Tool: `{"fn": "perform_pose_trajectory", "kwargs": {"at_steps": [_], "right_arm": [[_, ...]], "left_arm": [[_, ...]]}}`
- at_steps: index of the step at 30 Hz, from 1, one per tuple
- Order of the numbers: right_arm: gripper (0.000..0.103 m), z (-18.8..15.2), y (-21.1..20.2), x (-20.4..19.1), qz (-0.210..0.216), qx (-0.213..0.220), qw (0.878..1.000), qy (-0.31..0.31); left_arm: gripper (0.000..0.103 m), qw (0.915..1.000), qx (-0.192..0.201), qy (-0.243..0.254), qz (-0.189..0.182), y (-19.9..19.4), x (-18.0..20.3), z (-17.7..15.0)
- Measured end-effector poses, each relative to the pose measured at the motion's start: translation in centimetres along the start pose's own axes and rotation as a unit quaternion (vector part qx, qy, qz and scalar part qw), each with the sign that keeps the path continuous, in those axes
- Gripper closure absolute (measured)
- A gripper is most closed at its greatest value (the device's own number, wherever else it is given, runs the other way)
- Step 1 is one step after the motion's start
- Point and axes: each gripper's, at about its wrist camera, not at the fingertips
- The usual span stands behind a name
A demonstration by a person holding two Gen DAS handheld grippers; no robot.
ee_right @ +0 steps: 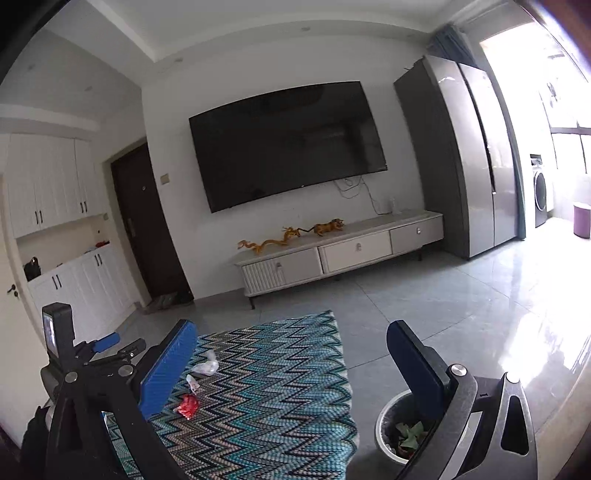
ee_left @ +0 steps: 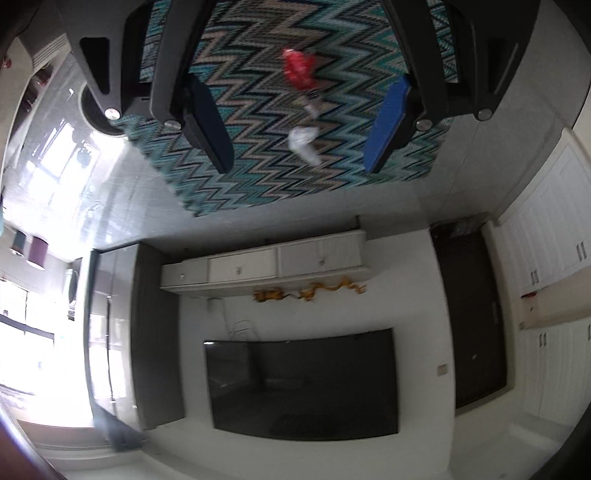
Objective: Collect trash
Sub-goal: 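Move both open grippers back to the red bag and clear plastic bag, then grasp the red snack bag with the left gripper while the right gripper grasps the clear plastic bag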
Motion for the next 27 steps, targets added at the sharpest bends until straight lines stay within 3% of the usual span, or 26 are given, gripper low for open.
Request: {"fn": "perform_pose_trajectory", "kwargs": {"at_steps": [5, 9, 14, 21, 23, 27], "right_arm": [[0.0, -1.1, 4.0, -2.0, -0.001, -0.043, 0.999, -0.013], [0.0, -2.1, 7.1, -2.5, -0.004, -0.077, 0.997, -0.014], [0.0, -3.6, 10.9, -2.9, -0.014, -0.116, 0.993, -0.025], [0.003, -5.4, 16.9, -4.3, -0.01, -0.161, 0.986, -0.045], [0.005, -6.0, 18.8, -4.9, -0.008, -0.173, 0.983, -0.053], [0.009, -7.3, 22.9, -6.4, -0.003, -0.2, 0.977, -0.07]], "left_arm": [[0.032, 0.9973, -0.062, -0.036, -0.013, 4.1, -2.9, -4.1], [0.032, 0.9902, -0.12, -0.056, -0.043, 8.3, -2.4, -7.4], [0.032, 0.9818, -0.161, -0.067, -0.077, 12.1, -1.0, -9.8], [0.032, 0.9738, -0.194, -0.078, -0.088, 16.3, 0.4, -11.3], [0.038, 0.9721, -0.198, -0.086, -0.091, 17.0, 0.3, -11.9], [0.062, 0.9718, -0.192, -0.103, -0.09, 17.2, -0.5, -12.5]]}}
Point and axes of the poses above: each gripper's, at about its wrist camera, not at the fingertips, and y roughly the way its jaws point, x to its right, z to its top, and after that the axes turned 14 degrees about y, right-handed
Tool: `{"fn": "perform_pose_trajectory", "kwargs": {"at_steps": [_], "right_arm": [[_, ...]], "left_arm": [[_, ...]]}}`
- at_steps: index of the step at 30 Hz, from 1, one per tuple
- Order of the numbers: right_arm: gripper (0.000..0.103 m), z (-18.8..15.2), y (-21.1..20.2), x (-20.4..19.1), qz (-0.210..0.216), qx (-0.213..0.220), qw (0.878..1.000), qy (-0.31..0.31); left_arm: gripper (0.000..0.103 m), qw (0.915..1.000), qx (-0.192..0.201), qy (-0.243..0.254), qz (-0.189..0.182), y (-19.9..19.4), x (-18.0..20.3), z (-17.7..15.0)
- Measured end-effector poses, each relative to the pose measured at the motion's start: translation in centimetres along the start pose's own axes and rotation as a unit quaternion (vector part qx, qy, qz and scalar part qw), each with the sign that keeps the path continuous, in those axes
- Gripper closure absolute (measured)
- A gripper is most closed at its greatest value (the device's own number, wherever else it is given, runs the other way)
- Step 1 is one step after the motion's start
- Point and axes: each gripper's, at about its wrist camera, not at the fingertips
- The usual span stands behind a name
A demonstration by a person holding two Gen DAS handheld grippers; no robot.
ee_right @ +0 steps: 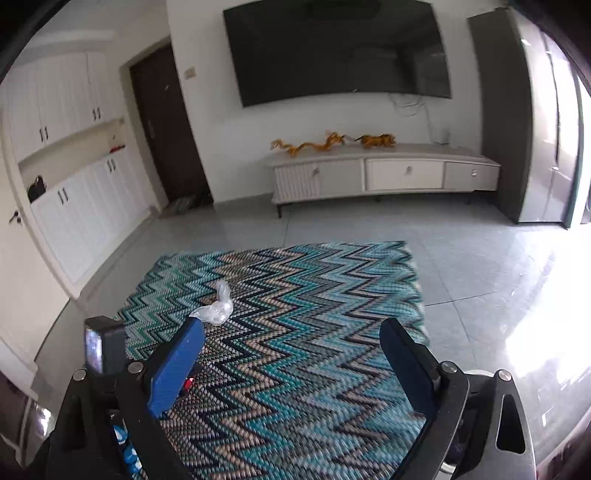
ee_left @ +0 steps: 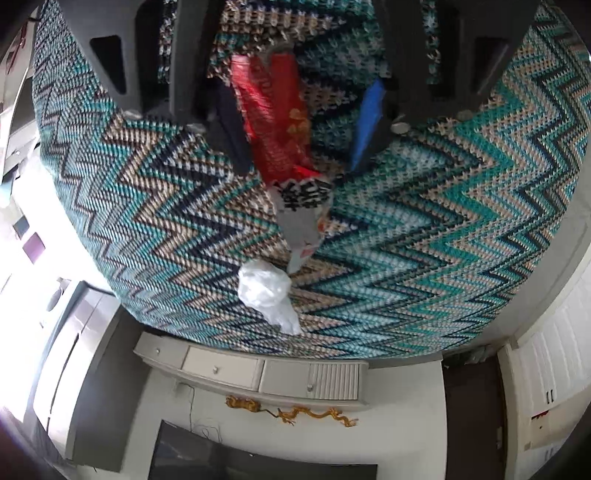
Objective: Collect trash
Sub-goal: 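Grasp the red snack bag with the left gripper while the right gripper grasps the clear plastic bag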
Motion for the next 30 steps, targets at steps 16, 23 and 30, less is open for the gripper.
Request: {"fn": "perform_pose_trajectory", "kwargs": {"at_steps": [16, 23, 30], "right_arm": [[0.035, -1.8, 19.1, -6.6, 0.073, -0.108, 0.991, 0.006], [0.073, -3.4, 23.2, -6.9, 0.084, -0.148, 0.985, 0.008], [0.074, -3.7, 17.8, -4.7, 0.094, -0.133, 0.987, 0.01]], "left_arm": [[0.076, 0.9914, 0.089, -0.095, 0.013, -2.5, -3.9, -1.5], [0.076, 0.9917, 0.083, -0.098, 0.005, -2.2, -4.0, -1.4], [0.076, 0.9933, 0.091, -0.07, -0.009, -2.6, -3.0, -1.1]]}}
Point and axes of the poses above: each gripper's, at about its wrist camera, not at the fingertips, and y roughly the way its jaws point, x to its right, z to its top, and after that the axes turned 14 degrees about y, right-handed
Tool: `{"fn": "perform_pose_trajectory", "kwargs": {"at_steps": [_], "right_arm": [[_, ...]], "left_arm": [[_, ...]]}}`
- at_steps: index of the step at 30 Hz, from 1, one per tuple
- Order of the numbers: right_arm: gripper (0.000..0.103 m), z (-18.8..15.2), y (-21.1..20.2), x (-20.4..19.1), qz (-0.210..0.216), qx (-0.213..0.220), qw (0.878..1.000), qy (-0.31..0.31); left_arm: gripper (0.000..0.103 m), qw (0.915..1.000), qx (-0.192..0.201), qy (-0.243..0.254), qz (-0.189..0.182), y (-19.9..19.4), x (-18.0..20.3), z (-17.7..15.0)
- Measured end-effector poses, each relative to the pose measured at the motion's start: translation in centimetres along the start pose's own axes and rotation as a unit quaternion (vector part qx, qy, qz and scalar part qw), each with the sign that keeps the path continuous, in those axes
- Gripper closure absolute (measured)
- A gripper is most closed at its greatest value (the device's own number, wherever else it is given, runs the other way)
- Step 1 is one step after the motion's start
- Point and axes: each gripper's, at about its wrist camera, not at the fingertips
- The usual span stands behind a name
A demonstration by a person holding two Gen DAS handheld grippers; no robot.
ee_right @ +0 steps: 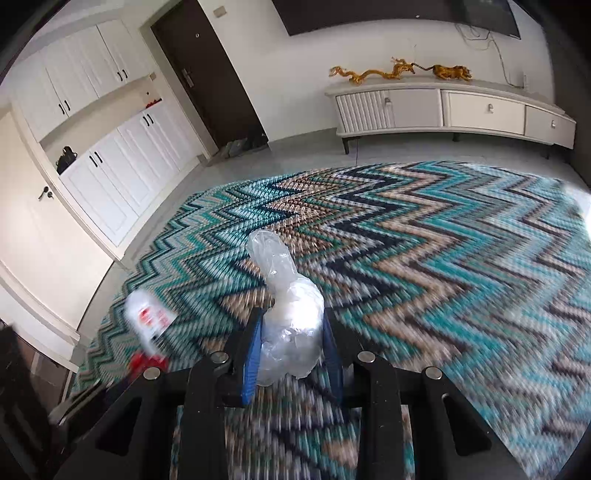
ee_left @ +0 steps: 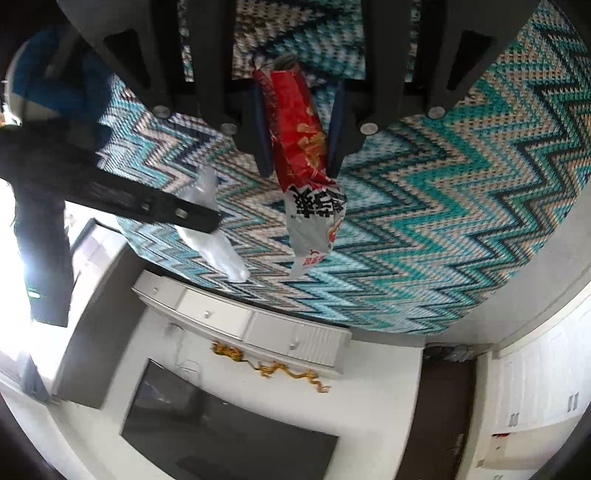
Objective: Collect trash
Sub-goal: 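Carry both bags over the trash bin and open both grippers to drop them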
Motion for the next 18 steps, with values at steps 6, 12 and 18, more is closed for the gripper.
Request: {"fn": "perform_pose_trajectory", "kwargs": {"at_steps": [6, 12, 18], "right_arm": [[0.074, -3.4, -8.6, 1.0, -0.003, 0.028, 1.0, -0.001], [0.074, -7.2, -17.0, 2.3, -0.012, 0.076, 0.997, 0.007], [0.074, -10.9, -23.6, 4.2, -0.021, 0.118, 0.993, 0.026]], "left_arm": [[0.076, 0.9975, 0.03, 0.035, -0.053, -3.1, 2.9, 0.3], [0.076, 0.9941, 0.052, 0.072, -0.061, -7.5, 6.4, 0.8], [0.076, 0.9888, 0.081, 0.102, -0.073, -11.6, 10.0, 1.5]]}}
Point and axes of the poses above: each gripper's, at about its wrist camera, not at the fingertips, and y roughly the way its jaws point, x to its right, z to its top, and after that the axes turned 14 degrees about y, right-handed
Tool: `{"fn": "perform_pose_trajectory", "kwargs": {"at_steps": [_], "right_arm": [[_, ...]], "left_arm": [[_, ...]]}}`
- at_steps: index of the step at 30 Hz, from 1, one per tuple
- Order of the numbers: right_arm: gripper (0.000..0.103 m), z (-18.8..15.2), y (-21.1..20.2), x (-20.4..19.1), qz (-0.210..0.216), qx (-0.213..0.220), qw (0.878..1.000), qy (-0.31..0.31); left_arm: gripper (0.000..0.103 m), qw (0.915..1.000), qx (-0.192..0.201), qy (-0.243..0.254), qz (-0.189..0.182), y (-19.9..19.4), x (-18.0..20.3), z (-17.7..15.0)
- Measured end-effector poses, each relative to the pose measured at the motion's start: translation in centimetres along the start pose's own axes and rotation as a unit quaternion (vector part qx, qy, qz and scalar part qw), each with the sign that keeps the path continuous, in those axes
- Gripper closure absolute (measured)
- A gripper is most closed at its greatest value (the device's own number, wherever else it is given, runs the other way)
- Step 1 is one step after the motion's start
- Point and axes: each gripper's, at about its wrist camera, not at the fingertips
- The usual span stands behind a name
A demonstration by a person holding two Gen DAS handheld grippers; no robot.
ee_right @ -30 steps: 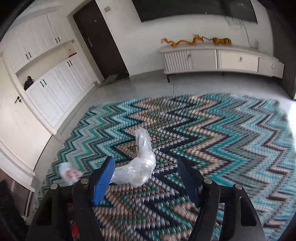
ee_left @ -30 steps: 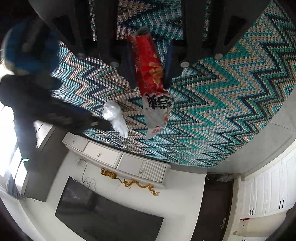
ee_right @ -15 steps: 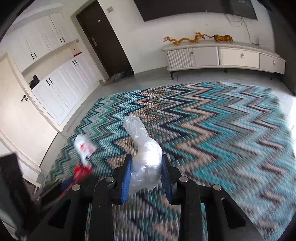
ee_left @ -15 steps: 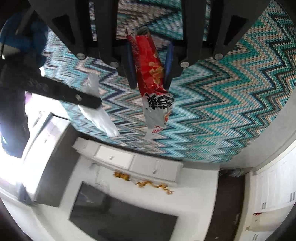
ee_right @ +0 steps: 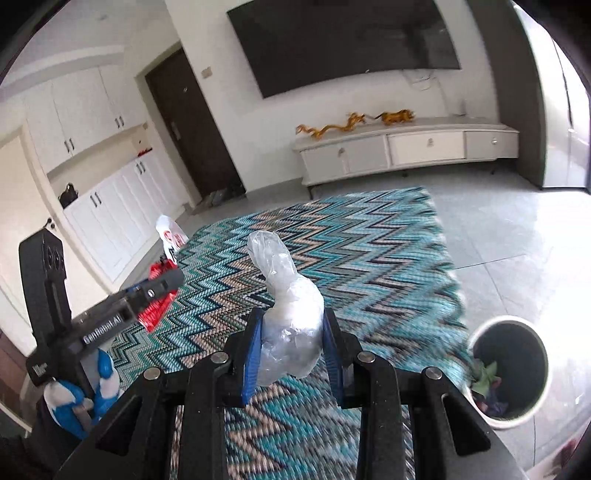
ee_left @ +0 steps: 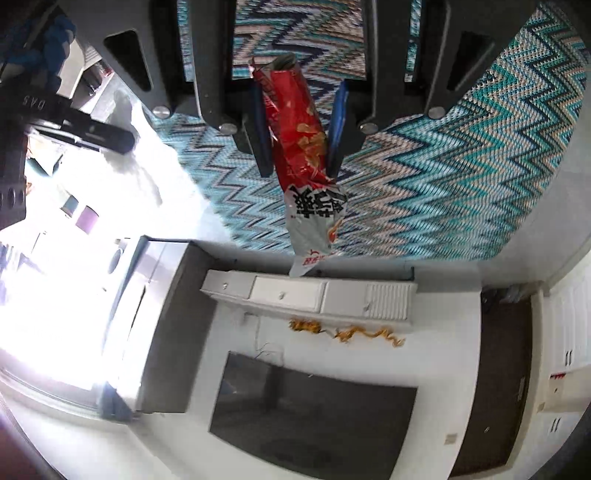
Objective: Collect trash
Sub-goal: 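Carry both bags over the trash bin and open both grippers to drop them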
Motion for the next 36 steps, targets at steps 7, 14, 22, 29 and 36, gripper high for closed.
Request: {"fn": "perform_pose_trajectory", "kwargs": {"at_steps": [7, 14, 22, 29, 36], "right_arm": [[0.074, -0.6, -6.4, 2.7, -0.018, 0.052, 0.998, 0.03], [0.074, -0.7, -10.6, 7.5, -0.042, 0.094, 0.992, 0.078], [0.074, -0.6, -11.7, 15.5, -0.093, 0.115, 0.977, 0.152], [0.074, 0.0, -9.3, 22.1, -0.126, 0.099, 0.965, 0.209], [0.072, 1.3, -5.2, 28.6, -0.155, 0.069, 0.952, 0.257]], "left_arm": [[0.076, 0.9985, 0.031, 0.022, -0.04, -2.5, 5.0, 2.9], [0.076, 0.9946, 0.023, 0.029, -0.097, -1.7, 9.5, 5.1], [0.076, 0.9857, -0.021, 0.089, -0.142, 3.6, 17.9, 7.4], [0.076, 0.9704, -0.098, 0.139, -0.172, 13.1, 25.1, 7.5], [0.075, 0.9532, -0.169, 0.16, -0.193, 22.5, 29.7, 5.3]]}}
Point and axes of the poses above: each gripper's, at about its wrist camera, not at the fingertips, and y roughly the way its jaws point, x to its right, z to its top, and after that the axes turned 14 degrees about y, right-handed
